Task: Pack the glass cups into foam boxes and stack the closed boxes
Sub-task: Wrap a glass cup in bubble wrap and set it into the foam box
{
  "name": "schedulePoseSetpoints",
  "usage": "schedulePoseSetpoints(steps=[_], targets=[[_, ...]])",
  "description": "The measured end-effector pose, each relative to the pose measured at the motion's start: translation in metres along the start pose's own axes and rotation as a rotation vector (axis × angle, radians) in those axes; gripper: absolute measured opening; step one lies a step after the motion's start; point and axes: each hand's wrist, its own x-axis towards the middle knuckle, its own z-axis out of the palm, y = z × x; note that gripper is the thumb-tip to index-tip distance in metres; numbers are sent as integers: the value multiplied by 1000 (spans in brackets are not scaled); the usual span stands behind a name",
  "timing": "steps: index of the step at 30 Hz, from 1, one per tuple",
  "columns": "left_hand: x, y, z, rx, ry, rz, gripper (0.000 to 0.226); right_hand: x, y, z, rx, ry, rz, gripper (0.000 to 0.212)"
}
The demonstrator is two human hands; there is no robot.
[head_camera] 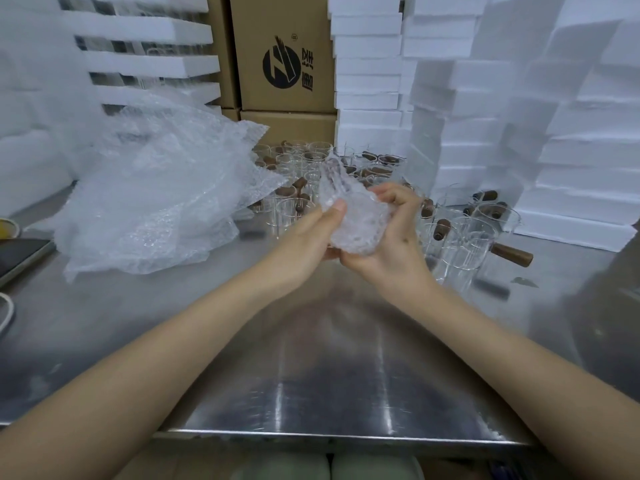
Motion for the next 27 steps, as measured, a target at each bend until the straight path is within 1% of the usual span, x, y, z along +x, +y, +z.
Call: schedulePoseSetpoints(steps=[2, 4, 5, 7, 10, 13, 15, 16, 18, 20, 21, 22, 23, 24, 25, 26, 27], targets=[[-1, -1, 0, 93, 93, 75, 35, 0, 1, 5, 5, -3, -27, 78], [0, -3, -4, 256, 124, 113, 40, -2, 2, 7, -3, -34, -42, 80], [2, -4, -7, 344, 134, 112, 42, -3, 2, 6, -8, -65, -55, 81], [4, -6, -12, 451, 168, 106, 38, -7, 0, 4, -1, -169, -52, 79], [5, -6, -17, 461, 213, 108, 27, -9, -10, -3, 12, -357, -43, 71], [7, -7, -24, 359, 243, 98, 21, -6, -19, -11, 40, -463, 5, 62], [8, -6, -26, 321, 276, 133, 17, 0, -22, -14, 190, -456, 158, 60], [8, -6, -27, 360, 295, 181, 16, 2, -22, -14, 293, -425, 251, 59], [8, -7, -30, 495, 327, 288, 22, 6, -21, -13, 407, -371, 380, 66], [6, -8, -30, 538, 329, 348, 25, 6, -17, -10, 434, -419, 411, 78], [6, -9, -28, 529, 324, 367, 21, 4, -14, -8, 441, -445, 424, 82], [6, -10, -26, 534, 319, 370, 12, 2, -12, -7, 443, -451, 442, 84], [6, -9, -25, 559, 311, 370, 11, 1, -10, -6, 443, -436, 464, 85], [5, -8, -24, 604, 321, 374, 34, 1, -8, -7, 447, -407, 490, 83], [5, -6, -24, 641, 328, 415, 53, 2, -6, -7, 447, -375, 521, 82], [4, -3, -26, 688, 355, 499, 57, 3, -5, -7, 445, -350, 551, 81], [4, 0, -27, 728, 373, 599, 51, 4, -4, -8, 443, -337, 568, 80]])
